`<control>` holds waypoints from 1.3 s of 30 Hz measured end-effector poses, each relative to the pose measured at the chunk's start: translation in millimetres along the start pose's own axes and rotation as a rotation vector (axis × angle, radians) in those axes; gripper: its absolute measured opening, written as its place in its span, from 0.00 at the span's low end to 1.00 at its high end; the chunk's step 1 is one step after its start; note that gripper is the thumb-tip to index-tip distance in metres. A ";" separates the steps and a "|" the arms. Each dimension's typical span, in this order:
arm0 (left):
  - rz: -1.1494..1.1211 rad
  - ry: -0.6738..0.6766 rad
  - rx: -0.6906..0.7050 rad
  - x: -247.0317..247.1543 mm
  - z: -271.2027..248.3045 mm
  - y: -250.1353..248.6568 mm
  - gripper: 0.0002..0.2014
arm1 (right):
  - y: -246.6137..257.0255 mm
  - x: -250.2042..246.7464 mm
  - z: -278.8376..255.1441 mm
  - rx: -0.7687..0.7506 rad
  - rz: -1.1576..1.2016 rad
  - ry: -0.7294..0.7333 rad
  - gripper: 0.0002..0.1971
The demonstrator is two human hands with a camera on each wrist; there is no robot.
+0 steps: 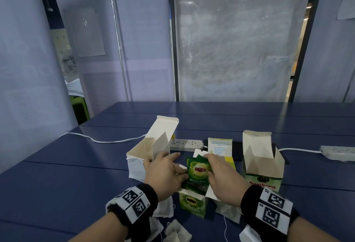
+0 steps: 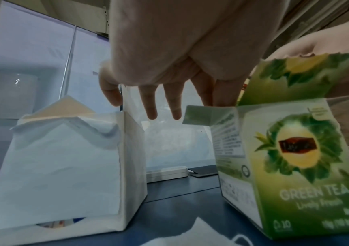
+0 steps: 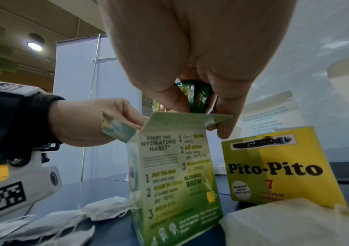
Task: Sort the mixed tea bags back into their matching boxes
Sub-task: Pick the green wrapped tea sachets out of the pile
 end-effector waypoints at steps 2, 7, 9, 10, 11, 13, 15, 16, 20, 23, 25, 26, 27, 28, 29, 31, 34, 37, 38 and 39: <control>0.005 0.009 0.003 -3.6 0.5 -3.0 0.07 | -0.1 -1.6 -0.3 -0.002 0.010 0.003 0.22; 0.185 0.029 0.115 -7.8 3.4 -14.1 0.09 | -0.3 -1.8 -1.8 0.003 -0.004 0.012 0.23; 0.281 0.027 0.172 -8.5 3.3 -19.1 0.11 | -0.5 -1.9 -1.5 0.010 -0.009 0.012 0.23; 0.339 0.026 0.199 -9.1 2.8 -21.9 0.12 | -0.6 -2.0 -1.2 0.014 -0.015 0.014 0.23; 0.391 0.025 0.220 -9.3 2.6 -24.5 0.13 | -0.9 -2.0 -1.2 0.018 -0.028 0.017 0.23; 0.419 0.031 0.206 -9.8 3.4 -26.0 0.12 | -0.6 -1.4 -1.3 0.022 -0.088 0.023 0.22; 0.299 0.042 0.100 -9.9 4.5 -22.5 0.10 | 1.0 -1.1 -2.4 0.034 -0.187 0.022 0.19; 0.182 0.049 0.028 -9.3 4.7 -19.3 0.08 | 1.9 -1.0 -2.6 0.040 -0.240 0.019 0.18; -0.304 0.057 -0.131 -2.4 4.4 -9.4 0.10 | 1.3 -0.1 -2.9 0.055 -0.423 0.012 0.27; -0.373 0.051 -0.147 -3.9 2.5 -4.7 0.11 | 0.1 -0.2 -5.3 0.051 -0.534 0.004 0.36; -0.467 0.056 -0.177 -1.0 2.0 0.3 0.12 | 4.4 -1.3 -7.0 0.013 -0.560 -0.027 0.39; -0.516 0.057 -0.193 0.9 1.4 2.1 0.11 | 6.9 -0.9 -7.4 -0.013 -0.569 -0.032 0.40; -0.569 0.057 -0.208 2.5 0.5 3.2 0.10 | 8.5 0.6 -7.8 -0.032 -0.585 -0.018 0.40; -0.624 0.056 -0.222 4.1 -0.3 4.3 0.09 | 8.9 2.7 -8.2 -0.046 -0.607 0.009 0.39; -0.673 0.054 -0.234 5.7 -0.8 5.3 0.08 | 8.1 5.0 -8.9 -0.053 -0.629 0.046 0.37; -0.751 0.064 -0.255 8.4 -2.6 6.9 0.07 | 3.1 7.8 -9.2 -0.035 -0.642 0.117 0.35; -0.782 0.094 -0.295 10.8 -4.0 9.7 0.07 | -0.3 -1.4 -7.9 -0.013 -0.562 0.074 0.30; -0.838 0.111 -0.339 12.4 -5.7 12.1 0.06 | 2.4 -4.3 -13.8 -0.067 -0.525 0.034 0.21; -0.856 0.114 -0.345 12.9 -6.1 12.1 0.05 | 1.6 -0.5 -17.1 -0.078 -0.543 0.071 0.22; -0.864 0.114 -0.348 13.3 -6.7 11.7 0.05 | -0.1 2.9 -20.7 -0.072 -0.553 0.104 0.24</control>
Point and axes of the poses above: each hand's wrist, its own z-axis towards the middle knuckle, its own x-axis out of the palm, y = z × x, the point moved 6 cm from there along z, towards the middle knuckle, and after that the axes turned 8 degrees about x, right-handed, at the moved point
